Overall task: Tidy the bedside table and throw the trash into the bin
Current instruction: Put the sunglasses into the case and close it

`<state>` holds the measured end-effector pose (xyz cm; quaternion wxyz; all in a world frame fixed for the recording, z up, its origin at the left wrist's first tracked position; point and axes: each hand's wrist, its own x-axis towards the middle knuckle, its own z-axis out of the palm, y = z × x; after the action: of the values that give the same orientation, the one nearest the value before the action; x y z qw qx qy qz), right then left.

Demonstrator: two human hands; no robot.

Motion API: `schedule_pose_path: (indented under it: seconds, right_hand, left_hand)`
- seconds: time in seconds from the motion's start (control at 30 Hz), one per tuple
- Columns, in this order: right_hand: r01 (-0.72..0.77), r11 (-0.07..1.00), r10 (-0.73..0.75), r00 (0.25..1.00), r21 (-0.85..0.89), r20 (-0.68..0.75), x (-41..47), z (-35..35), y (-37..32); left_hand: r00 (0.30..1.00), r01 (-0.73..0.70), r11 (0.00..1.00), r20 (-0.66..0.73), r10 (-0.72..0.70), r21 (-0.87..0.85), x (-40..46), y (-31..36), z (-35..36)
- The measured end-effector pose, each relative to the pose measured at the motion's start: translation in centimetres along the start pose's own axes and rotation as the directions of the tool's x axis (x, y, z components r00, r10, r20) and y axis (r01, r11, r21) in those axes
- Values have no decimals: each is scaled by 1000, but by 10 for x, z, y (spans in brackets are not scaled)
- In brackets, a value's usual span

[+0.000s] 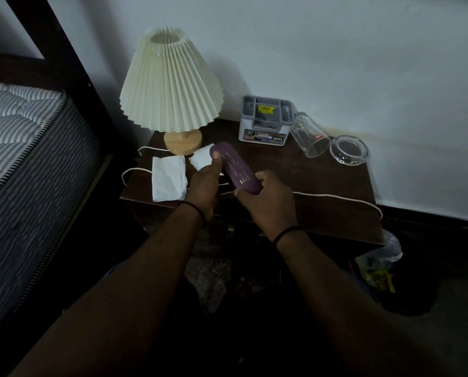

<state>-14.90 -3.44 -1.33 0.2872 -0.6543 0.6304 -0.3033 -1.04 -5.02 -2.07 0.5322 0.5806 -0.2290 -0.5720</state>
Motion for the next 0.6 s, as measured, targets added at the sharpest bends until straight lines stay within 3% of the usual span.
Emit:
schedule_pose_path:
  seconds: [0.1,0.4,0.47,0.53,0.6]
  right_hand:
    - [26,998,-29,998,-50,-54,18,3,1]
    - [9,990,-33,986,-140,-166,80,42,3]
    - [1,985,-30,986,-174,-163,93,52,3]
    - [-4,976,-32,986,-216,-163,105,61,5]
    - [0,971,-41,985,-238,-168,116,68,8]
  left_hand:
    - [998,-28,994,-54,34,107,2,4,-1]
    - [972,-15,992,-231,44,126,15,3,-7]
    - [963,-50,973,-249,106,224,20,0,-9]
    - [946,-104,863,-218,239,495,28,-7,-13]
    - [931,-128,638,-130,342,760,33,-12,-15]
